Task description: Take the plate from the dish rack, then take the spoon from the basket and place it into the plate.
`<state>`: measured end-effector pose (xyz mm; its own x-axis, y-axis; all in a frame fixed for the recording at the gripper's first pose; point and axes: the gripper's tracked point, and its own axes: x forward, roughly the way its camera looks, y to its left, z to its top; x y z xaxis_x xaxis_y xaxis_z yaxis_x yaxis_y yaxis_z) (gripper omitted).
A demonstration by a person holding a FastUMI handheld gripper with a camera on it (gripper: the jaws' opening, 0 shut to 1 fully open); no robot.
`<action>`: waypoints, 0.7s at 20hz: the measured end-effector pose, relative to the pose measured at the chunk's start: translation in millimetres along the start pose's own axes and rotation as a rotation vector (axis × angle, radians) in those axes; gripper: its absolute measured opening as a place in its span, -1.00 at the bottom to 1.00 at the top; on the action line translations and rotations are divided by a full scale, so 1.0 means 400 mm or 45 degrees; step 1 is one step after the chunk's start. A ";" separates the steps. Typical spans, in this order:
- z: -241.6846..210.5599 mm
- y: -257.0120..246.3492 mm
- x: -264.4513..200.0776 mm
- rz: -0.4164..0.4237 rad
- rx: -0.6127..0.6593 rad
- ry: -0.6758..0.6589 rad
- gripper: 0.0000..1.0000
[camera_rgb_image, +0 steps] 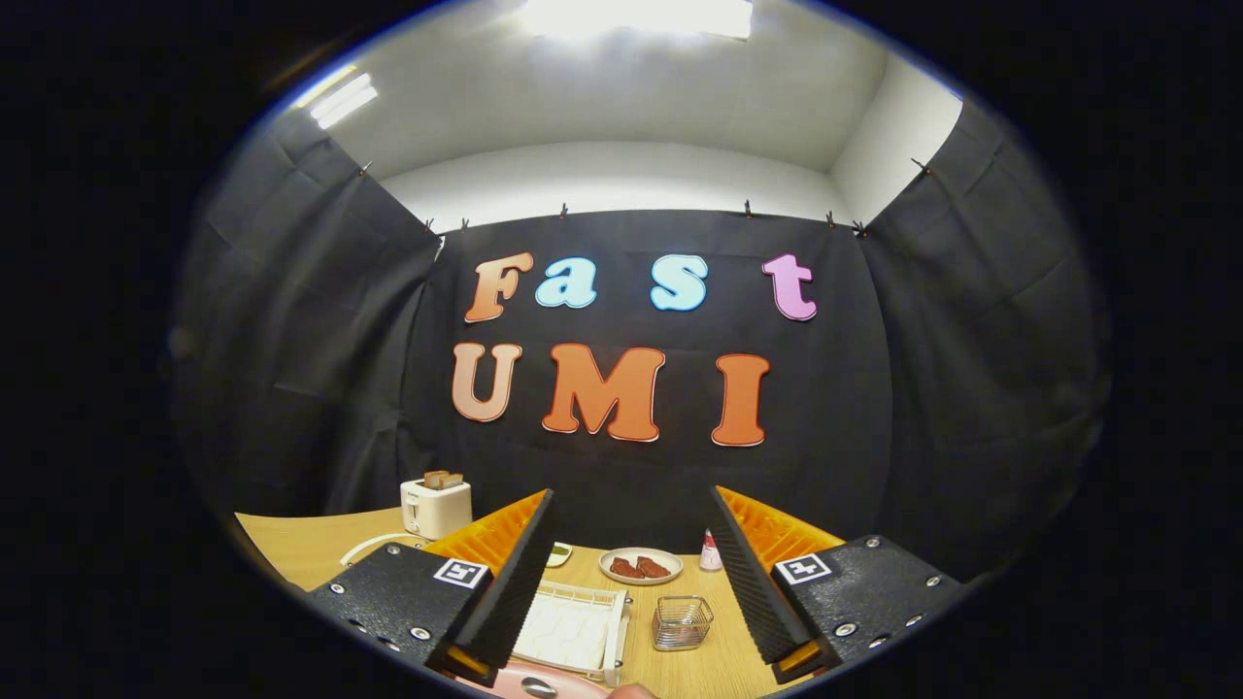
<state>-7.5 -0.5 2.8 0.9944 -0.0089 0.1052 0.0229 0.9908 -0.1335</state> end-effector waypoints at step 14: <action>0.025 0.005 -0.015 -0.010 -0.018 -0.074 0.85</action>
<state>-14.6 2.9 11.7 0.9865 -0.0083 0.1634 0.0326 0.9887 -0.1465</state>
